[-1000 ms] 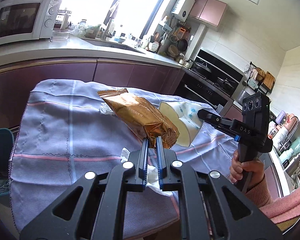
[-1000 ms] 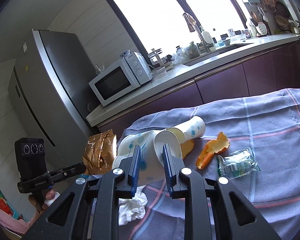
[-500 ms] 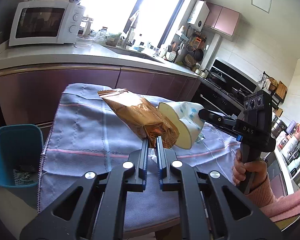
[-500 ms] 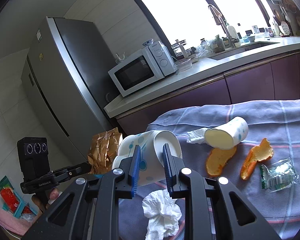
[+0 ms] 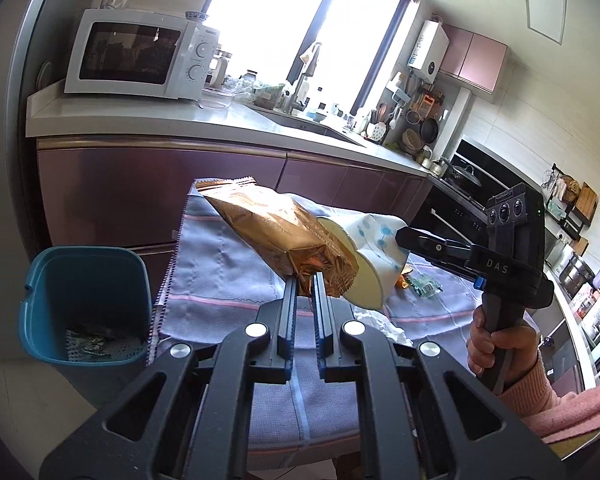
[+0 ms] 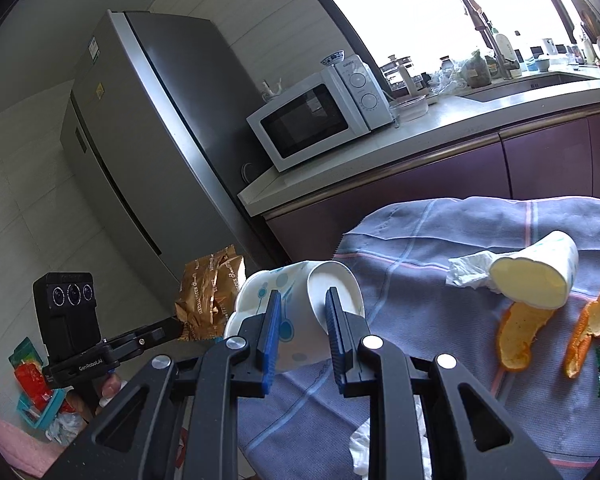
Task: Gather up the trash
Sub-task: 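Carry the gold wrapper with the left gripper while the right gripper carries the bowl to the wastebasket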
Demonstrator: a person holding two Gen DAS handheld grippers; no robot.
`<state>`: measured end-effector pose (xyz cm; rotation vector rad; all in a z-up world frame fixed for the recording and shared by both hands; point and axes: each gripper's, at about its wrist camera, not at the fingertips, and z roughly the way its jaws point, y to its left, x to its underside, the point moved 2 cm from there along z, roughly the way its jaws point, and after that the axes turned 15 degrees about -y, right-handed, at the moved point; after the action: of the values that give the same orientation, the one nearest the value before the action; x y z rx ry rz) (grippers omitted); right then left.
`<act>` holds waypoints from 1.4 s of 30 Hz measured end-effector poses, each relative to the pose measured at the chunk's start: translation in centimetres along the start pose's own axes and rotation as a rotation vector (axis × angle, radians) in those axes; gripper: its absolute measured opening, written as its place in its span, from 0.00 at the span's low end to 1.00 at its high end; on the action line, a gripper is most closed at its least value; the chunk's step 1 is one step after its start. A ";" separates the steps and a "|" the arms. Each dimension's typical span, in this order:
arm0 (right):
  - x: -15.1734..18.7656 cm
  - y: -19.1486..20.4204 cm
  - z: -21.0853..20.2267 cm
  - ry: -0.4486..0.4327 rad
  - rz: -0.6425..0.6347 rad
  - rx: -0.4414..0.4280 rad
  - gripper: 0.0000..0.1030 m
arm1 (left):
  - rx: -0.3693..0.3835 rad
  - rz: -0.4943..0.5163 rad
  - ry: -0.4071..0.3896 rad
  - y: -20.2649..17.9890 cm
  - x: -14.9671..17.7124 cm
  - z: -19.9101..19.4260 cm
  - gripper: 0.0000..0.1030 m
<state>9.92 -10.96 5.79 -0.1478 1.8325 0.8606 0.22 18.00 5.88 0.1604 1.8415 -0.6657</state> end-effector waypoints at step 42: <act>4.0 6.8 15.3 0.171 -0.021 -0.048 0.20 | -0.272 -0.078 -0.024 13.2 -0.1 -2.8 0.08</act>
<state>16.65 4.57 2.85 -0.2773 1.9661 0.9003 3.47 30.38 1.77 -0.0987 1.9023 -0.4615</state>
